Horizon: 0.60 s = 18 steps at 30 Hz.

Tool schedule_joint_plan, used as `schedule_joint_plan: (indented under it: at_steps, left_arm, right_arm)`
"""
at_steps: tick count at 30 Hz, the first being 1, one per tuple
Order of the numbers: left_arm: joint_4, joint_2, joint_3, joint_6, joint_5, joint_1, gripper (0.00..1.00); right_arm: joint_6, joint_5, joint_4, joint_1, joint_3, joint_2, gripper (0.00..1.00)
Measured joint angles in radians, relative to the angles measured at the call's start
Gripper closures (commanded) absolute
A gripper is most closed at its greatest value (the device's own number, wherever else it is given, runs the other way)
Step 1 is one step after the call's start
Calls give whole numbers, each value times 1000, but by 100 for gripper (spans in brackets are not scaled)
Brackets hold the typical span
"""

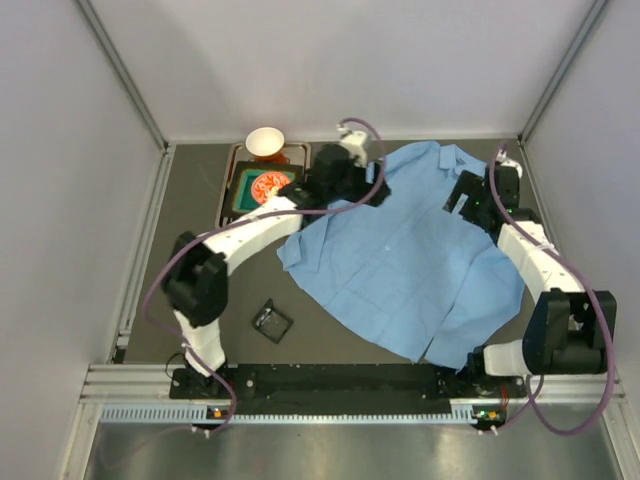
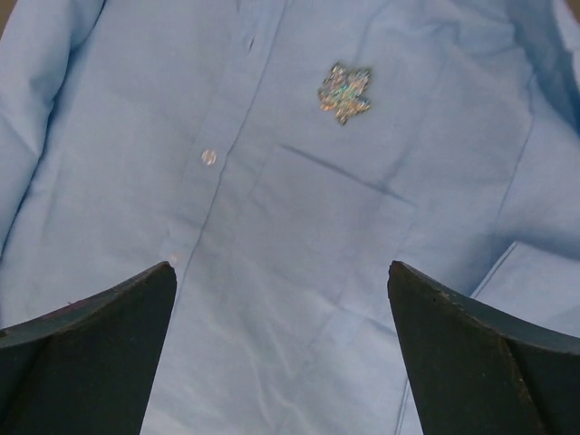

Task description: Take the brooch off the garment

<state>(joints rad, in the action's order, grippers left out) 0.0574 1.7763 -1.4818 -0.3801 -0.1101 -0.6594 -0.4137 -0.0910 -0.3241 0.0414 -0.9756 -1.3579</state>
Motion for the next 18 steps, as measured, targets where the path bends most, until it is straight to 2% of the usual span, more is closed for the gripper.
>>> schedule_joint_plan:
  at_steps: [3,5,8,11,12,15,18]
  left_arm:
    - [7,158,-140,44,26,-101,34]
    - [-2,249,-220,52,25,-143,36]
    - [-26,382,-338,46,17,-172,41]
    - [-48,534,-490,23,-6,-177,49]
    - [-56,589,-552,8,-12,-177,50]
    - [-83,742,-718,-27,-37,-177,50]
    - [-119,821,-762,-55,-56,-177,47]
  right_arm:
    - [-7,3,58,-65,-2,-31,6]
    - [-18,8,77,-104,-6,-70,12]
    - [-36,-11,84,-149,-20,-132,16]
    - [-36,-26,84,-165,-49,-190,28]
    - [-36,-30,85,-168,-63,-209,33]
    - [-50,-30,95,-171,-114,-269,35]
    - [-97,-24,116,-176,-146,-313,37]
